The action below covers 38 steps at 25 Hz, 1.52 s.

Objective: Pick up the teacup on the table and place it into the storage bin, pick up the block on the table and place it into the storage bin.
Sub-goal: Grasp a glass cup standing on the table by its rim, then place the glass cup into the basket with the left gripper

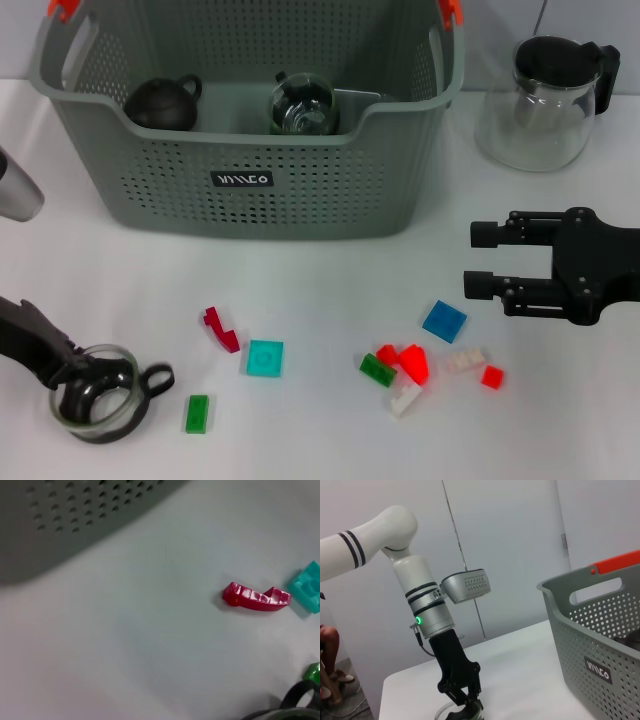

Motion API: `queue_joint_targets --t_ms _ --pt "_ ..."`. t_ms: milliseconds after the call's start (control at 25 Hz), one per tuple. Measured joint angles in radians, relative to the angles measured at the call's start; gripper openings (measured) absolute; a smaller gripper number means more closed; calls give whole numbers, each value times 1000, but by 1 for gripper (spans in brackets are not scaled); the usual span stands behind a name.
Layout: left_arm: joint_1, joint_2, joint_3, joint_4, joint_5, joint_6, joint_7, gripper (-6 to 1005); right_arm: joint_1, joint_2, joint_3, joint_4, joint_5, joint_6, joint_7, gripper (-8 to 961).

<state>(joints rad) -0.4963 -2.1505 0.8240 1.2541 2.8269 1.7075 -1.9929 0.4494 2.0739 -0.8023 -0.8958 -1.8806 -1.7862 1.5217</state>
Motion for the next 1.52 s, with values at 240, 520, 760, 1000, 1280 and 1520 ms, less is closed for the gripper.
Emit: queue_joint_targets --t_ms 240,520,760,1000,1280,1520 --pt "0 24 -74 23 -101 90 63 71 1 0 0 0 0 -2 0 674" --pt "-68 130 -339 -116 -314 259 180 39 1 1 0 0 0 -2 -1 674" --pt "-129 185 -542 -245 -560 340 195 40 2 0 0 10 0 -1 -3 675" --pt "-172 171 -515 -175 -868 152 -56 42 4 2 0 12 0 1 -7 675" --pt "-265 175 -124 -70 -732 -274 -238 43 12 3 -2 12 0 2 -6 675" --pt "-414 168 81 -187 -393 -493 -432 45 14 5 1 12 0 2 -5 675"
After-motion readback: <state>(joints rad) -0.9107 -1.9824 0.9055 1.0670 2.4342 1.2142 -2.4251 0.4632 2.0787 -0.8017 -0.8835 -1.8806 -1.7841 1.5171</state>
